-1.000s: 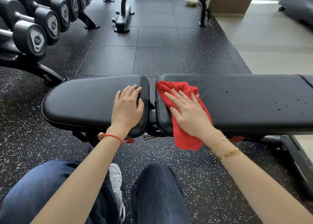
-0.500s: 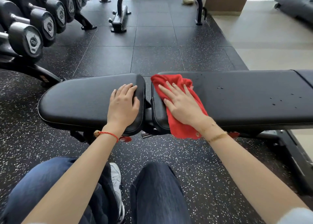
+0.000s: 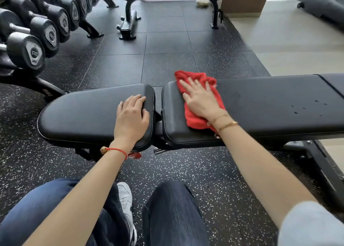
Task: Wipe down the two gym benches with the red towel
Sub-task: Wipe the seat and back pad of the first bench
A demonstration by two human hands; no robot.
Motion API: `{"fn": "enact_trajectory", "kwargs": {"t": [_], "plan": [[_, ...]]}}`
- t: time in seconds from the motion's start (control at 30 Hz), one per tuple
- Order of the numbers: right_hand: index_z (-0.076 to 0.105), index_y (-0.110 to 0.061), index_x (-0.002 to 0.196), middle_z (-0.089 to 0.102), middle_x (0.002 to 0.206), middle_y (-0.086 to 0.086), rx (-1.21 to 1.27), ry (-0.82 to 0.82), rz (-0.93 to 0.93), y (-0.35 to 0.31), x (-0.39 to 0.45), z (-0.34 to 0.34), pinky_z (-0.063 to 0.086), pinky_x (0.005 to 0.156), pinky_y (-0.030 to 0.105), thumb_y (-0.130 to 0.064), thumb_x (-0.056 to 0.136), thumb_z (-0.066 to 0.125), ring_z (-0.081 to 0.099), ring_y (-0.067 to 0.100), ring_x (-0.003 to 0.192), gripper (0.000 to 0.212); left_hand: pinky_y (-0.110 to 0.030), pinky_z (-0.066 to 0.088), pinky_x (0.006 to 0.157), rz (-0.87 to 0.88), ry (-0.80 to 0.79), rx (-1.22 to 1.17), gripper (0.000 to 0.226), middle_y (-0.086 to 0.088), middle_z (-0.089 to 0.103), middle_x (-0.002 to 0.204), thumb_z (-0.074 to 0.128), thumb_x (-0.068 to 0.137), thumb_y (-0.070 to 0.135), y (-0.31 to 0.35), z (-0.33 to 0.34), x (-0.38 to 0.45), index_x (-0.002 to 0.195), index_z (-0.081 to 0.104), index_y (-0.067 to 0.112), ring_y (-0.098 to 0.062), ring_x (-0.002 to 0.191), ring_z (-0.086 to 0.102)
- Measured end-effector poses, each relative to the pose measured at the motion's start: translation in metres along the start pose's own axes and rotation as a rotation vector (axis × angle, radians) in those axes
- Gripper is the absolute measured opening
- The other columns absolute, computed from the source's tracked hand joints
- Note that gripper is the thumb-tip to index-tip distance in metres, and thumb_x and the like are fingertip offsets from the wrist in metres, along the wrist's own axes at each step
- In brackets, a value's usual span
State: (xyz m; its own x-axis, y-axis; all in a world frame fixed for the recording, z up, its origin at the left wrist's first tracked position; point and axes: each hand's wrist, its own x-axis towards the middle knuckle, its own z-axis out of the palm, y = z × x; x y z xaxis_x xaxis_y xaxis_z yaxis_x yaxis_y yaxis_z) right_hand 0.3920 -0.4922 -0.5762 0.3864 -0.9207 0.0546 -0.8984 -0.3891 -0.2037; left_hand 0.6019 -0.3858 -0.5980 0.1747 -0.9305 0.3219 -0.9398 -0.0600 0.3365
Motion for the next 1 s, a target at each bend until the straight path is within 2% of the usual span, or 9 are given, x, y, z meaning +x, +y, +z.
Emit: {"fn": "enact_trajectory", "kwargs": {"t": [0.1,0.2,0.27,0.37,0.47,0.67,0.8,0.9,1.0], "plan": [[0.02,-0.036,0.154,0.015,0.163,-0.004,0.015,0.009,-0.132,-0.009,-0.04,0.004,-0.002,0.122,0.044,-0.036,0.102,0.034,0.012,0.019,0.151,0.053,-0.044,0.021,0.121,0.004,-0.002,-0.017,0.043,-0.004,0.048,0.149,0.049,0.096,0.019,-0.002,0.0,0.0,0.138,0.053,0.013,-0.022,0.142,0.037],[0.027,-0.038,0.152,0.022,0.161,-0.006,0.046,0.051,-0.172,0.016,-0.072,0.001,0.002,0.122,0.045,-0.036,0.101,0.04,0.017,0.017,0.15,0.052,-0.044,0.019,0.122,0.003,-0.01,-0.019,0.043,-0.003,0.047,0.15,0.049,0.096,0.02,-0.003,0.0,0.0,0.139,0.052,0.014,-0.021,0.143,0.036],[0.028,-0.037,0.151,0.023,0.161,-0.005,0.043,0.06,-0.111,0.042,-0.072,-0.004,0.002,0.122,0.045,-0.035,0.101,0.042,0.019,0.018,0.149,0.052,-0.044,0.018,0.122,-0.004,-0.01,-0.019,0.043,-0.003,0.046,0.15,0.048,0.097,0.02,-0.002,0.0,-0.001,0.139,0.052,0.014,-0.021,0.143,0.035],[0.023,-0.037,0.153,0.016,0.163,-0.003,0.014,0.028,0.082,0.069,-0.037,-0.013,-0.001,0.121,0.046,-0.037,0.102,0.037,0.014,0.02,0.151,0.053,-0.044,0.02,0.121,-0.018,0.013,-0.017,0.043,-0.004,0.049,0.148,0.049,0.095,0.019,0.003,-0.002,-0.001,0.137,0.054,0.013,-0.021,0.141,0.038],[0.019,-0.034,0.154,0.012,0.164,0.0,-0.019,0.02,0.187,0.056,-0.002,-0.012,-0.002,0.121,0.049,-0.037,0.102,0.033,0.011,0.023,0.151,0.054,-0.044,0.023,0.12,-0.019,0.029,-0.009,0.042,-0.004,0.051,0.145,0.05,0.094,0.019,0.006,-0.003,0.0,0.134,0.056,0.012,-0.021,0.138,0.041],[0.02,-0.039,0.153,0.012,0.164,-0.004,0.025,0.007,-0.055,-0.007,-0.027,0.001,-0.004,0.122,0.046,-0.037,0.101,0.036,0.01,0.02,0.151,0.054,-0.041,0.032,0.114,0.039,0.067,-0.031,0.034,-0.005,0.061,0.131,0.052,0.094,0.016,0.008,-0.007,-0.003,0.126,0.062,0.012,-0.024,0.126,0.052],[0.026,-0.041,0.151,0.019,0.162,-0.009,0.059,0.054,-0.16,0.013,-0.078,-0.001,-0.001,0.123,0.042,-0.037,0.1,0.04,0.015,0.015,0.15,0.053,-0.04,0.038,0.106,0.072,0.099,-0.108,0.029,-0.002,0.064,0.124,0.056,0.09,0.013,0.016,-0.007,-0.004,0.117,0.066,0.015,-0.024,0.12,0.055],[0.028,-0.041,0.151,0.022,0.161,-0.008,0.054,0.059,-0.093,0.049,-0.084,-0.008,0.001,0.122,0.043,-0.036,0.1,0.042,0.018,0.016,0.149,0.053,-0.039,0.039,0.104,0.153,0.057,-0.161,0.029,-0.001,0.064,0.124,0.058,0.09,0.016,0.035,-0.002,-0.003,0.118,0.066,0.016,-0.023,0.121,0.054],[0.024,-0.04,0.152,0.016,0.163,-0.004,0.027,0.041,0.086,0.073,-0.054,-0.015,-0.002,0.122,0.046,-0.037,0.101,0.038,0.014,0.017,0.151,0.053,-0.04,0.037,0.108,0.299,-0.062,-0.14,0.035,0.001,0.059,0.132,0.056,0.093,0.024,0.053,0.005,-0.003,0.127,0.061,0.017,-0.021,0.128,0.049]]}}
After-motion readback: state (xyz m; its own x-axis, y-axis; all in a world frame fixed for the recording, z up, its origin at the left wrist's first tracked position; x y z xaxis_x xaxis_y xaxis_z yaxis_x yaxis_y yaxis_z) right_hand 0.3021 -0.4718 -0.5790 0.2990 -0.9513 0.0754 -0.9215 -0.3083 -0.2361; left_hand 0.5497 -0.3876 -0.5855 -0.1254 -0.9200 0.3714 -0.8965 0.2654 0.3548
